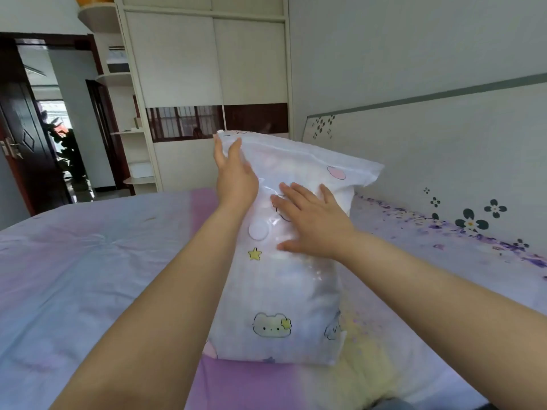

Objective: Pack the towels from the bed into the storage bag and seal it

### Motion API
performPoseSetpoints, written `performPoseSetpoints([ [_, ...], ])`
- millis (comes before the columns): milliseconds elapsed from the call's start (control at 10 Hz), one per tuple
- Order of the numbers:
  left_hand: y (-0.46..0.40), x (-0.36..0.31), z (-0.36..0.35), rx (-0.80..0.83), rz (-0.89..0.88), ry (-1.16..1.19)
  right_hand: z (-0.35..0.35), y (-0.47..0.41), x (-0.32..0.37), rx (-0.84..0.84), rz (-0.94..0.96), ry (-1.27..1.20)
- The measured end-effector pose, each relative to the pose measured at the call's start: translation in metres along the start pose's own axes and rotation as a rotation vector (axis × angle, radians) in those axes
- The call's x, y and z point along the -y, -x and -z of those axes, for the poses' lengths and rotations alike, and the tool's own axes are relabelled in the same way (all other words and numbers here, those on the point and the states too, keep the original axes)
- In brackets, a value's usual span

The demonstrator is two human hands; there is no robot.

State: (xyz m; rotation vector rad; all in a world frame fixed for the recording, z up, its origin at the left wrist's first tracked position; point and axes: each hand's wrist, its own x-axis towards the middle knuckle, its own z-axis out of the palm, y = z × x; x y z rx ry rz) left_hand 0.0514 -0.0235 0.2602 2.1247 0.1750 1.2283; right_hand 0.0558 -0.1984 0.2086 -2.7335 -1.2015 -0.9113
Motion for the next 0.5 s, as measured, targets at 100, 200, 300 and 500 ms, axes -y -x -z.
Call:
performPoseSetpoints([
  [100, 0.016, 0.014, -0.016, 0.107, -0.038, 0.000, -0.021, -0.002, -0.010, 0.052, -0.124, -0.028],
  [200, 0.030, 0.031, -0.030, 0.231, -0.053, -0.062, -0.030, 0.011, -0.013, 0.119, -0.181, -0.127],
  [300, 0.039, 0.040, -0.041, 0.314, -0.020, -0.074, -0.012, 0.028, -0.013, -0.007, -0.232, -0.385],
  [500, 0.061, 0.053, -0.060, 0.437, -0.042, -0.043, 0.118, 0.094, -0.032, -0.688, 0.023, -1.269],
])
